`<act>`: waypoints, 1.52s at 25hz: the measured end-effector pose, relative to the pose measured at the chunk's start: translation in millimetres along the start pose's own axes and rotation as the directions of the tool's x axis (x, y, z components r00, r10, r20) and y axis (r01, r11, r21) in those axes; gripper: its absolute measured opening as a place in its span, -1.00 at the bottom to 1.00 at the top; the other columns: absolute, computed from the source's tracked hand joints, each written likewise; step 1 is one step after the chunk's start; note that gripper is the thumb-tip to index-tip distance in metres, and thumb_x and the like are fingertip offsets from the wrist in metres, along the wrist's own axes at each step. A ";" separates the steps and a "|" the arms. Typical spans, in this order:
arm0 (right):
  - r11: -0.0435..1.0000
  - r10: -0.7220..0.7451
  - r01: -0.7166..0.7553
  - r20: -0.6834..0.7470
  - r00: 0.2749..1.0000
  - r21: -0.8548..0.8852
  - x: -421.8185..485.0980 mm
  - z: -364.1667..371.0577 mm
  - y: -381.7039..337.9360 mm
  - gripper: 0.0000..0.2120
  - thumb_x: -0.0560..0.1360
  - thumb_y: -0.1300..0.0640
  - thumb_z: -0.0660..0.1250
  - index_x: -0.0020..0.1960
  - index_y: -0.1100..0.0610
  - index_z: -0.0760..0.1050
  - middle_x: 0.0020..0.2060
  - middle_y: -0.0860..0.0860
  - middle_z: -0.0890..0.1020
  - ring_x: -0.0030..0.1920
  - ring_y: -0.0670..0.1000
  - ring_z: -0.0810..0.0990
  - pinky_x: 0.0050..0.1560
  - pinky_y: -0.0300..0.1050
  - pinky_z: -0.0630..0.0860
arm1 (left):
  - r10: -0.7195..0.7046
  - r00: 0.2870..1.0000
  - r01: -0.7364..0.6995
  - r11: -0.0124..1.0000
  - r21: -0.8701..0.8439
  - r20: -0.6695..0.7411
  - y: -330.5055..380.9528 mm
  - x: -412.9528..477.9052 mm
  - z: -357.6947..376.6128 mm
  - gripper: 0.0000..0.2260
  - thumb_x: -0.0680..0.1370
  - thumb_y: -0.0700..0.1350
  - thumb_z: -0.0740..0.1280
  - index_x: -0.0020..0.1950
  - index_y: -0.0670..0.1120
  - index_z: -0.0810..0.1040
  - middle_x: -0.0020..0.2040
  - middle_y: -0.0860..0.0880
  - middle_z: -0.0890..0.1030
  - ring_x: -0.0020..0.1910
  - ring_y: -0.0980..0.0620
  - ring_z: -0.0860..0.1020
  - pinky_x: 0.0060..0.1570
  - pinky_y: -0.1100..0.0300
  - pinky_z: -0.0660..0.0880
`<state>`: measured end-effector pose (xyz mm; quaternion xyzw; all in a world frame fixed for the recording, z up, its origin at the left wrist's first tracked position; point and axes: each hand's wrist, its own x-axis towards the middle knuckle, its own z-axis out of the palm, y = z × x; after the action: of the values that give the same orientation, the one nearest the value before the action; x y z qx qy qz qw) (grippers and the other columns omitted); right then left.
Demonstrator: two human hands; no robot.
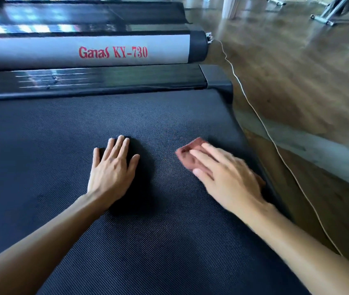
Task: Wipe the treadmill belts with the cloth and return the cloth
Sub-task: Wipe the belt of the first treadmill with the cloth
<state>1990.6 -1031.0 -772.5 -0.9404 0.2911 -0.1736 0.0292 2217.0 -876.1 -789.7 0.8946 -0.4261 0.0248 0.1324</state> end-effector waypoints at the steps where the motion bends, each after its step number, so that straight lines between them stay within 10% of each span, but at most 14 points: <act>1: 0.996 0.087 -0.087 -0.001 0.996 -0.032 7.7 -3.6 18.4 -0.55 0.53 -0.21 0.18 0.41 -0.19 0.39 0.45 -0.15 0.36 0.34 -0.01 0.42 0.29 0.00 0.39 | -0.002 1.000 0.002 1.000 0.000 -0.009 0.3 -0.6 0.8 -0.44 0.63 0.17 0.03 0.57 -0.06 0.13 0.58 0.04 0.07 0.57 0.03 -0.03 0.51 -0.08 -0.11; 6: 0.948 0.314 -0.309 0.081 0.946 -0.070 115.8 21.3 28.0 -0.53 0.59 -0.19 0.14 0.48 -0.17 0.25 0.53 -0.07 0.21 0.44 0.10 0.27 0.37 0.10 0.23 | 0.000 1.000 0.000 1.000 0.018 -0.011 1.5 -0.3 2.7 -0.44 0.64 0.18 0.00 0.57 -0.06 0.13 0.58 0.03 0.09 0.57 0.02 -0.01 0.51 -0.09 -0.10; 12: 0.994 -0.105 0.103 0.068 0.992 0.030 49.1 16.9 -20.6 -0.52 0.56 -0.21 0.20 0.46 -0.20 0.31 0.50 -0.14 0.28 0.43 0.00 0.31 0.37 0.02 0.26 | 0.010 1.000 -0.009 0.999 0.036 -0.016 -1.5 0.6 5.5 -0.34 0.55 0.26 -0.13 0.57 -0.05 0.14 0.58 0.03 0.11 0.56 0.03 0.01 0.52 -0.10 -0.08; 19: 0.945 0.317 -0.309 0.068 0.946 -0.103 161.0 31.6 47.1 -0.52 0.60 -0.20 0.09 0.50 -0.16 0.21 0.53 -0.06 0.19 0.44 0.13 0.27 0.37 0.11 0.22 | 0.004 1.000 -0.003 0.999 0.046 -0.028 -0.3 1.2 5.2 -0.28 0.51 0.29 -0.22 0.57 -0.05 0.14 0.58 0.04 0.11 0.56 0.03 0.01 0.52 -0.09 -0.07; 26: 0.990 -0.139 0.138 0.048 0.989 0.034 115.3 36.1 -20.3 -0.54 0.56 -0.22 0.18 0.44 -0.20 0.32 0.47 -0.15 0.31 0.38 0.01 0.37 0.33 0.04 0.31 | 0.014 1.000 -0.013 0.998 0.060 -0.021 -1.7 1.4 6.1 -0.28 0.51 0.29 -0.23 0.57 -0.04 0.15 0.57 0.04 0.12 0.56 0.03 0.02 0.51 -0.09 -0.06; 33: 0.911 0.409 -0.406 0.039 0.912 -0.077 211.3 43.5 56.0 -0.54 0.60 -0.17 0.09 0.49 -0.16 0.23 0.50 -0.05 0.24 0.40 0.16 0.30 0.36 0.09 0.20 | 0.012 1.000 -0.011 0.999 0.035 -0.021 -1.0 0.7 7.2 -0.29 0.52 0.28 -0.21 0.57 -0.06 0.14 0.58 0.03 0.10 0.56 0.03 0.00 0.52 -0.12 -0.07; 38: 1.000 -0.020 0.019 0.144 0.989 0.013 204.6 56.5 -21.4 -0.54 0.59 -0.19 0.12 0.47 -0.18 0.28 0.49 -0.10 0.28 0.39 0.11 0.35 0.36 0.09 0.25 | 0.010 1.000 -0.010 1.000 0.029 -0.014 0.0 0.4 6.6 -0.28 0.51 0.29 -0.22 0.57 -0.04 0.15 0.58 0.04 0.11 0.56 0.04 0.00 0.52 -0.11 -0.06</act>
<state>2179.1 -1129.9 -758.8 -0.9531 0.2780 -0.1073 0.0539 2216.8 -878.1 -796.0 0.8941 -0.4291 0.0378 0.1222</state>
